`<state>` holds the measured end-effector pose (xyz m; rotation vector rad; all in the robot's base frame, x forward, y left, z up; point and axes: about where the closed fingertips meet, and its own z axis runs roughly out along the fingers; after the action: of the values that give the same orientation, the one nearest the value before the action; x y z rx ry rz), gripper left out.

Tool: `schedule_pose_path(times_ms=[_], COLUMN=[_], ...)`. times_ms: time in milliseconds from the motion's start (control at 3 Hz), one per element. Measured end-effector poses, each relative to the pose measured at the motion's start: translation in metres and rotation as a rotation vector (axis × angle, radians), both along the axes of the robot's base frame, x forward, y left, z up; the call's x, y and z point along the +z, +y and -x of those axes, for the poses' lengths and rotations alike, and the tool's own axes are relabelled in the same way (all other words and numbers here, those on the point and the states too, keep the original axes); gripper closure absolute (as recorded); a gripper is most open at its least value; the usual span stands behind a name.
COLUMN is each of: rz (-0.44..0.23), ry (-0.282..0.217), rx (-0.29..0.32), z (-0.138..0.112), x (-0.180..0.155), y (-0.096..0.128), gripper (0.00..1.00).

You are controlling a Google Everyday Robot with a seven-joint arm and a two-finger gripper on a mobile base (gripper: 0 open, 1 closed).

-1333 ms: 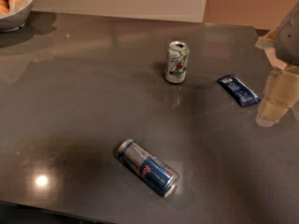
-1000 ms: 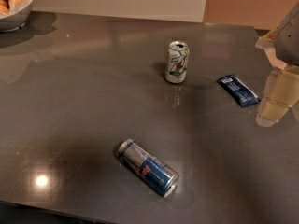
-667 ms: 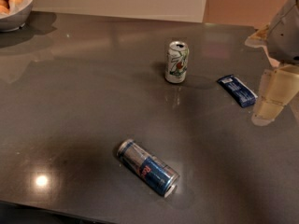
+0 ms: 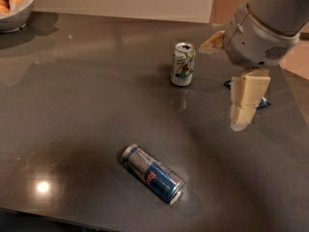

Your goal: Place redbull can upright

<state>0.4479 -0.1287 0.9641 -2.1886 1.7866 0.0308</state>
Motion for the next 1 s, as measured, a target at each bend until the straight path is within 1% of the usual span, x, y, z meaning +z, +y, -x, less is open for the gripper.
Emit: schedule_pose_path(times_ms=[333, 667, 1000], rz=[-0.028, -0.047, -0.022], ry=[0.001, -0.009, -0.034], rx=[0.202, 0.416, 0.624], z=[-0.002, 0.005, 0.019], x=[-0.005, -0.009, -0.015], y=[0.027, 0.047, 0.054], gripper=[0.00, 0.00, 0.00])
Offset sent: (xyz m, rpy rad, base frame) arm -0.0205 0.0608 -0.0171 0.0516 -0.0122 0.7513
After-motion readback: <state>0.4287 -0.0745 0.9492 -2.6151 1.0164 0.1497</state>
